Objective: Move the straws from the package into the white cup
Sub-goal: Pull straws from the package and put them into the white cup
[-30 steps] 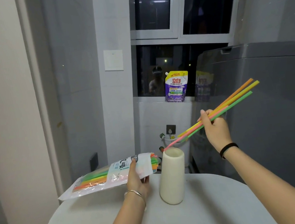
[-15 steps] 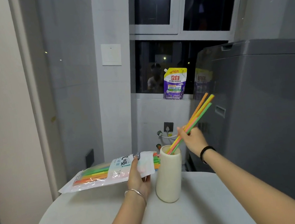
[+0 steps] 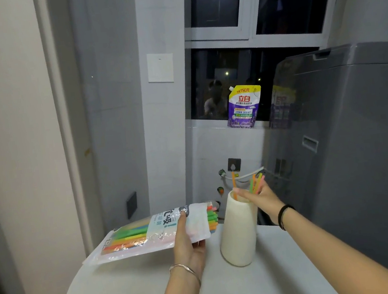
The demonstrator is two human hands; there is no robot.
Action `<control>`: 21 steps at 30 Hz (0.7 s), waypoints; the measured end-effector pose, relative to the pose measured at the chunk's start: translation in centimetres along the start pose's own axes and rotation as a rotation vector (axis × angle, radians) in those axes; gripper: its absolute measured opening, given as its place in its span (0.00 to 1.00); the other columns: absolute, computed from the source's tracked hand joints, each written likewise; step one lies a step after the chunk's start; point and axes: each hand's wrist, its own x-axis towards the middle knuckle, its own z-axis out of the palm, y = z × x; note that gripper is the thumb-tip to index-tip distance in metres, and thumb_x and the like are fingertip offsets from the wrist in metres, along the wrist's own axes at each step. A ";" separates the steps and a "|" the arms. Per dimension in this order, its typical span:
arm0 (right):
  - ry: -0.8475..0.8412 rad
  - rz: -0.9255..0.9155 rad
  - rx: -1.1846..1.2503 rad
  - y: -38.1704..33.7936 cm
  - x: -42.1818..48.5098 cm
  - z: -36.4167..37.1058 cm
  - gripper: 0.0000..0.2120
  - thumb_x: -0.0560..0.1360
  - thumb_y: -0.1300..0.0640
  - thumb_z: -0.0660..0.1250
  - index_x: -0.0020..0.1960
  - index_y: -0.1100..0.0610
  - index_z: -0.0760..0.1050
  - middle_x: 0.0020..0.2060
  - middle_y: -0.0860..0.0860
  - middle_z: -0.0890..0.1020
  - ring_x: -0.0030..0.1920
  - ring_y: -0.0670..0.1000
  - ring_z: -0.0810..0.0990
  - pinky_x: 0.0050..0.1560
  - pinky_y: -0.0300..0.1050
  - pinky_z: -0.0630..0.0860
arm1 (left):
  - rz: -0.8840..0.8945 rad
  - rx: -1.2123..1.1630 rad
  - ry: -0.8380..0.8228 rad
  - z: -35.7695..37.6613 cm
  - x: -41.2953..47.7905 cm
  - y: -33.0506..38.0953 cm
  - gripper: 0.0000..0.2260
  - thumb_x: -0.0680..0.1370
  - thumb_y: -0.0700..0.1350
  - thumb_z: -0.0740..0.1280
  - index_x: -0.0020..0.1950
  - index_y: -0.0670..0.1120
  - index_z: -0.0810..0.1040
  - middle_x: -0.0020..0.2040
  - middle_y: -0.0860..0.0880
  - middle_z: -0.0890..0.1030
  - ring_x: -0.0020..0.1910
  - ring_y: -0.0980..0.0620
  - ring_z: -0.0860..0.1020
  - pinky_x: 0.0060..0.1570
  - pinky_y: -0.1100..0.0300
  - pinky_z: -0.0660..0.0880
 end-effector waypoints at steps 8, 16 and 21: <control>0.034 -0.098 -0.042 2.4 -1.8 1.8 0.32 0.59 0.56 0.81 0.57 0.48 0.68 0.49 0.45 0.79 0.47 0.42 0.77 0.41 0.35 0.73 | 0.007 0.078 0.036 -1.6 -1.3 -0.1 0.22 0.77 0.42 0.68 0.71 0.45 0.70 0.59 0.43 0.80 0.44 0.48 0.79 0.24 0.59 0.79; -0.052 -0.143 -0.005 0.7 -6.4 2.7 0.25 0.58 0.57 0.81 0.50 0.45 0.74 0.47 0.44 0.83 0.48 0.45 0.81 0.50 0.44 0.78 | 0.018 0.125 0.040 -2.6 -3.3 1.0 0.21 0.77 0.42 0.68 0.70 0.46 0.72 0.53 0.47 0.82 0.46 0.49 0.80 0.35 0.57 0.82; -0.152 -0.151 -0.014 0.1 -9.1 2.9 0.28 0.60 0.57 0.80 0.57 0.49 0.74 0.51 0.47 0.83 0.52 0.46 0.81 0.48 0.40 0.78 | 0.045 0.117 0.014 -3.3 -4.4 2.1 0.17 0.77 0.43 0.68 0.66 0.48 0.73 0.50 0.49 0.82 0.45 0.51 0.80 0.42 0.54 0.80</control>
